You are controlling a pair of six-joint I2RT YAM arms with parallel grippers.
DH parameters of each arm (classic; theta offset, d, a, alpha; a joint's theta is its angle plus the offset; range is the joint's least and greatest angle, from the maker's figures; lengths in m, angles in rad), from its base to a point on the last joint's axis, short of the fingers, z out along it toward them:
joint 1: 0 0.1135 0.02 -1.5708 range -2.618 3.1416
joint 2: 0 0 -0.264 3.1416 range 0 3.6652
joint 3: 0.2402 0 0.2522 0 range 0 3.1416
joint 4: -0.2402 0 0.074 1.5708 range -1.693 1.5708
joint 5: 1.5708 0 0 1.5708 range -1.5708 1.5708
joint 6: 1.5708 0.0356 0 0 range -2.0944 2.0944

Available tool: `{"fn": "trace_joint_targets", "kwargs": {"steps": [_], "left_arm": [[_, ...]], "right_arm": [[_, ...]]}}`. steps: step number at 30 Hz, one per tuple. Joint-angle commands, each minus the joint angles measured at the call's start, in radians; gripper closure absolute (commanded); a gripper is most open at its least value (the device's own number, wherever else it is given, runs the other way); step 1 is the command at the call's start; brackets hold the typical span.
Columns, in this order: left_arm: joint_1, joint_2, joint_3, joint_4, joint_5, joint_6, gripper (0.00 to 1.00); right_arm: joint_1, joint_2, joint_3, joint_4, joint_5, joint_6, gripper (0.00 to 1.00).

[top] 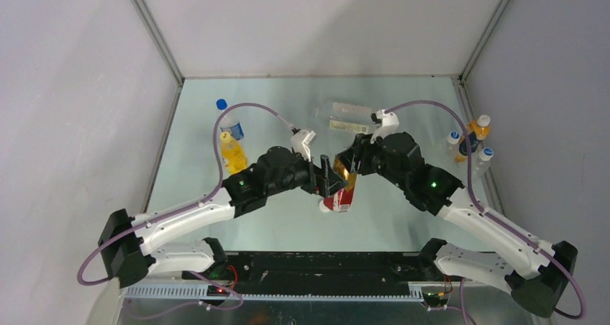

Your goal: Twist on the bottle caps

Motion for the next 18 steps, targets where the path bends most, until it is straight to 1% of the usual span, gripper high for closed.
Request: {"fn": "trace_joint_targets", "kwargs": {"steps": [1,4,8,12,14,16,18], "left_arm": [[-0.047,0.037,0.071,0.046,-0.039,0.075,0.04],[-0.072,0.052,0.071,0.057,-0.070,0.102,0.06],[-0.099,0.061,0.065,0.085,-0.076,0.146,0.12],[-0.116,0.087,0.086,0.055,-0.076,0.193,0.16],[-0.121,0.091,0.085,0.052,-0.076,0.210,0.20],[-0.122,0.090,0.076,0.059,-0.105,0.222,0.23],[-0.124,0.088,0.070,0.056,-0.116,0.235,0.30]], "right_arm": [[0.014,-0.074,-0.027,0.123,0.046,0.060,0.64],[0.025,-0.114,-0.068,0.157,0.062,0.073,0.64],[0.034,-0.169,-0.106,0.199,0.072,0.106,0.64],[0.037,-0.183,-0.127,0.212,0.061,0.128,0.64],[0.039,-0.188,-0.140,0.226,0.051,0.140,0.63],[0.044,-0.196,-0.153,0.243,0.047,0.148,0.63],[0.045,-0.200,-0.161,0.257,0.043,0.153,0.60]]}}
